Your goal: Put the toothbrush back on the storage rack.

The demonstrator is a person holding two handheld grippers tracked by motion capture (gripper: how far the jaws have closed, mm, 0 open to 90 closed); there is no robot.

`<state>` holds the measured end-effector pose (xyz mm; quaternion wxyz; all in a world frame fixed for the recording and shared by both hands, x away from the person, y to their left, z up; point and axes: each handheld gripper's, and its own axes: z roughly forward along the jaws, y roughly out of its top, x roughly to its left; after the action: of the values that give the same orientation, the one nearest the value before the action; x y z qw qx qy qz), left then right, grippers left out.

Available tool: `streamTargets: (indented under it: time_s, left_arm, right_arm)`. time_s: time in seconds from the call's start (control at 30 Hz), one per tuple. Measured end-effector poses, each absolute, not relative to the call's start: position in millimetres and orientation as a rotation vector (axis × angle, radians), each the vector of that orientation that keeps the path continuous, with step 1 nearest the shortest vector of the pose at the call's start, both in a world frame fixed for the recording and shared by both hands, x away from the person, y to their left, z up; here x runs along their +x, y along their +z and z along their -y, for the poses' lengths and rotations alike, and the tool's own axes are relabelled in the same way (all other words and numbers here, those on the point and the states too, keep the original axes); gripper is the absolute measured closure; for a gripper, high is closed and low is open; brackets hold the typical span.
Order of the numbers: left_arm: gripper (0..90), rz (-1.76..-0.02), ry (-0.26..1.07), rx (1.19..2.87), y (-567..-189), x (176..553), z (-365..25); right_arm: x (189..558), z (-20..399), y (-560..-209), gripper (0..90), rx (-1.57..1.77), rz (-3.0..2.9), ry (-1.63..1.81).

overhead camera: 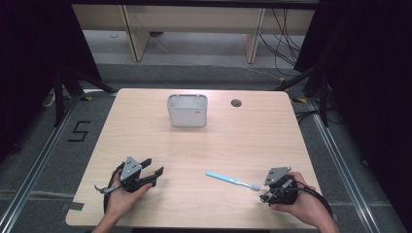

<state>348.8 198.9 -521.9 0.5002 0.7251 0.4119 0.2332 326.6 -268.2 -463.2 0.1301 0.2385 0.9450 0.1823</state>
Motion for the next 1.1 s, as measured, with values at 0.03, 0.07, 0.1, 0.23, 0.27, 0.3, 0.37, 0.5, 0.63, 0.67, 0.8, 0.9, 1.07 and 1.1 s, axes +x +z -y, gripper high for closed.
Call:
streamTargets:
  time_s: [0.03,0.07,0.1,0.23,0.27,0.3,0.37,0.5,0.63,0.67,0.8,0.9,1.07,1.1]
  left_arm:
    - [39.2,-0.997,0.564,1.752,-522,349,-199]
    - [39.1,-0.996,0.565,1.752,-522,349,-199]
    - [39.1,-0.996,0.565,1.752,-522,349,-199]
    - [39.2,-0.989,0.572,1.757,-522,348,-198]
    - [39.2,-0.989,0.572,1.758,-522,348,-198]
    - [39.2,-0.991,0.568,1.762,-522,348,-198]
    - [39.2,-0.992,0.566,1.763,-522,348,-197]
    - [39.2,-0.99,0.566,1.763,-522,348,-197]
    - [39.2,-0.984,0.568,1.769,-522,348,-197]
    - [39.2,-0.986,0.566,1.767,-522,348,-197]
    - [39.2,-0.982,0.567,1.769,-522,348,-197]
    - [39.1,-0.978,0.561,1.766,-522,348,-197]
    - [39.2,-0.977,0.56,1.769,-522,348,-197]
    - [39.1,-0.977,0.56,1.769,-522,348,-197]
  right_arm:
    - [327,269,-462,40.3,0.685,-2.753,0.511]
    - [329,270,-460,40.2,0.689,-2.762,0.481]
    - [329,270,-460,40.2,0.689,-2.762,0.481]
    - [336,271,-455,40.3,0.655,-2.814,0.332]
    - [339,270,-454,40.4,0.646,-2.852,0.261]
    - [342,270,-453,40.7,0.629,-2.867,0.233]
    - [346,268,-452,41.4,0.634,-2.891,0.177]
    - [355,264,-451,43.7,0.569,-2.936,0.087]
    - [368,256,-449,46.0,0.475,-2.974,-0.067]
    - [371,250,-448,46.4,0.484,-2.982,-0.115]
    - [379,241,-448,46.4,0.447,-3.007,-0.157]
    - [383,234,-448,47.3,0.431,-3.013,-0.145]
    - [389,220,-446,50.5,0.377,-3.016,-0.129]
    - [390,217,-445,51.3,0.36,-3.02,-0.136]
